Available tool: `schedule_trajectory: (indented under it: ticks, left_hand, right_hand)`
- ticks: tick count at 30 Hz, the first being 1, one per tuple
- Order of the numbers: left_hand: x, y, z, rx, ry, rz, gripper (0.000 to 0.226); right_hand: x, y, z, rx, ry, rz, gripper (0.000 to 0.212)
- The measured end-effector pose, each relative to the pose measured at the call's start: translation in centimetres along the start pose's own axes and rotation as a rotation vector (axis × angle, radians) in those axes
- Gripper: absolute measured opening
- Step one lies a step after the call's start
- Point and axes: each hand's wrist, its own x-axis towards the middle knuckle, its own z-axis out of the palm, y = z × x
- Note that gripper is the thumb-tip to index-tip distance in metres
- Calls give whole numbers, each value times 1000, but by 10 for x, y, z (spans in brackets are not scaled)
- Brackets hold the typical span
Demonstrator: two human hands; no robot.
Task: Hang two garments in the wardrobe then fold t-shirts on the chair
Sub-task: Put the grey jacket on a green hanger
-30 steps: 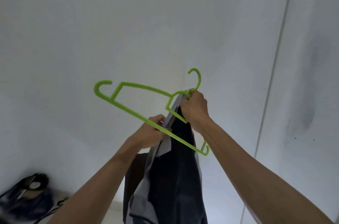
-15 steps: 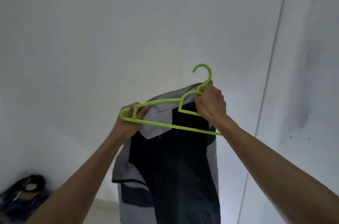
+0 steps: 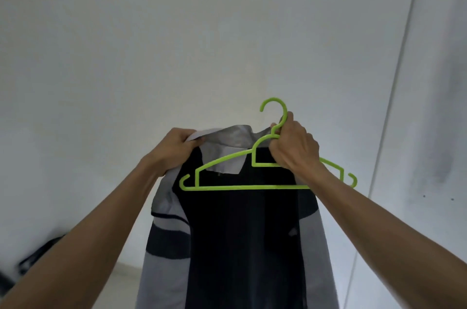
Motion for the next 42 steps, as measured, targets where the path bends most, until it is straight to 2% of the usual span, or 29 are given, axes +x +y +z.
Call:
schedule_trajectory:
  ticks: [4,6,9,12,16,19,21,22,26,32,36,39,41,42]
  left_hand:
    - [6,32,10,176,-36,144,30]
    - [8,35,14,195,-80,167,29]
    - [7,32,15,232,-142,154,29]
    - [6,31,10,231,-159,146,30]
    - [10,31,0,229,-147,112,30]
    - [8,31,-14,242,-159,113,22]
    - [4,23,-33,332,-219,58,9]
    - [0,16,-40,413,-260,13,10]
    - [-16,-23,-42,700,-276,-175,8]
    - [-37,-45,-43,774,-261,-276,27]
    - [-48,-32,-49,849,-177,-287,25]
    - [-50,4,-43,767,-143,-198,18]
    - [-52,32,-34,680,-258,-161,13]
    - [-53,45,-29,589,-356,-179,18]
  right_hand:
    - [-4,-23,6,136,-133,-21,29]
    - [-6,-32,15,181,-239,-65,28]
    - [-14,-32,29,321,-444,-107,39]
    - [-21,-24,38,445,-608,-103,23]
    - [-35,-29,45,554,-703,-65,22]
    - [-36,-34,49,597,-644,-49,25]
    - [-27,-31,50,570,-575,-110,22]
    - [-21,-30,49,538,-554,-139,19]
    - [-4,-38,39,336,-491,-219,16]
    - [-5,-35,46,-42,-397,-221,10]
    - [-8,-38,51,-257,-284,-266,28]
    - [-9,-44,54,-284,-174,-178,26]
    - [-9,-49,55,-286,-120,-126,22]
    - [-7,-52,55,-274,-109,-108,20]
